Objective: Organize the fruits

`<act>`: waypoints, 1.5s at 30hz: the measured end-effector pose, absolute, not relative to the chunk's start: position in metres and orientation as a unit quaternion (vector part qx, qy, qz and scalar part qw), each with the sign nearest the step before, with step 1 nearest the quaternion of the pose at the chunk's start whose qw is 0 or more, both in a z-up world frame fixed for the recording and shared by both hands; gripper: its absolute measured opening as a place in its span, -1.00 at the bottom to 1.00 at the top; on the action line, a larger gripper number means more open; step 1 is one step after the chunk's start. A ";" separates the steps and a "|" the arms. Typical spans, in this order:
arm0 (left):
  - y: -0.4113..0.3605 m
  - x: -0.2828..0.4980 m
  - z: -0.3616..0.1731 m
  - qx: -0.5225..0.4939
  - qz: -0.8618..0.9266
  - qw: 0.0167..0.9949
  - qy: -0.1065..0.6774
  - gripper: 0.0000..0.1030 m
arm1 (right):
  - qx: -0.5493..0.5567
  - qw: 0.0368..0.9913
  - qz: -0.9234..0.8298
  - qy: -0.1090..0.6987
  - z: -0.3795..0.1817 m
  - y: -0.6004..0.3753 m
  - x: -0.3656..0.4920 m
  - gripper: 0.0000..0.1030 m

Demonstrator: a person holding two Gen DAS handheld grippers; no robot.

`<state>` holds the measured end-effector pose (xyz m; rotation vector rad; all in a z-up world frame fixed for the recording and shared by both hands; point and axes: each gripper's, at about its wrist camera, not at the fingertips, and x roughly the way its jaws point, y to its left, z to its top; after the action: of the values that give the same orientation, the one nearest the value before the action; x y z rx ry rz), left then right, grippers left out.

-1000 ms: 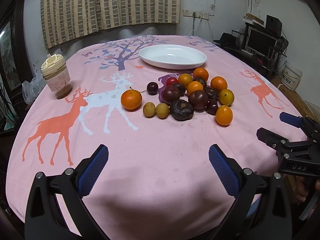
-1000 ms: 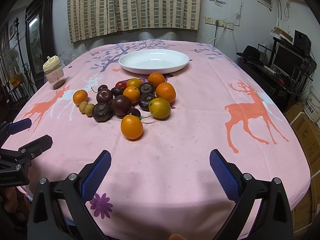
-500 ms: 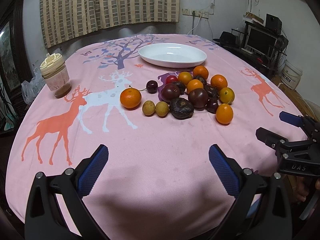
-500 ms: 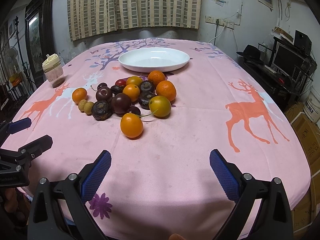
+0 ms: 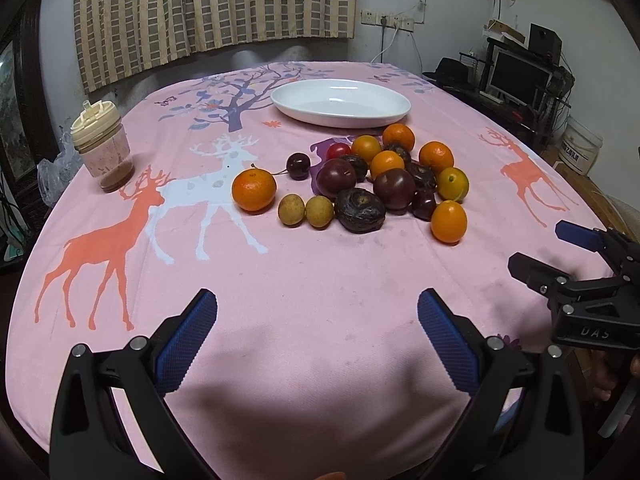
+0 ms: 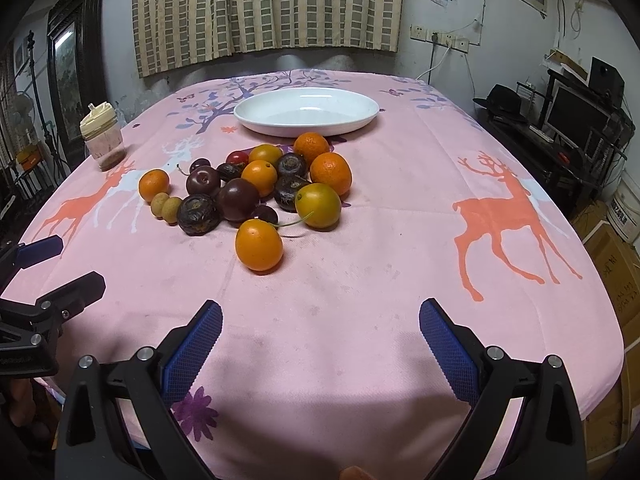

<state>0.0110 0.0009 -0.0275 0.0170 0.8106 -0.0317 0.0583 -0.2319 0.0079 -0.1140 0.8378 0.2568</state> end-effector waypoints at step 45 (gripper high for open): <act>0.083 0.177 -0.055 -0.051 -0.086 0.877 0.470 0.04 | 0.001 0.859 0.234 0.456 -0.024 -0.197 0.126 -0.30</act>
<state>0.1768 0.0834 -0.0554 -0.1058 0.9796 -0.1785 0.1262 -0.1972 -0.0238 0.0014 0.9570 0.4920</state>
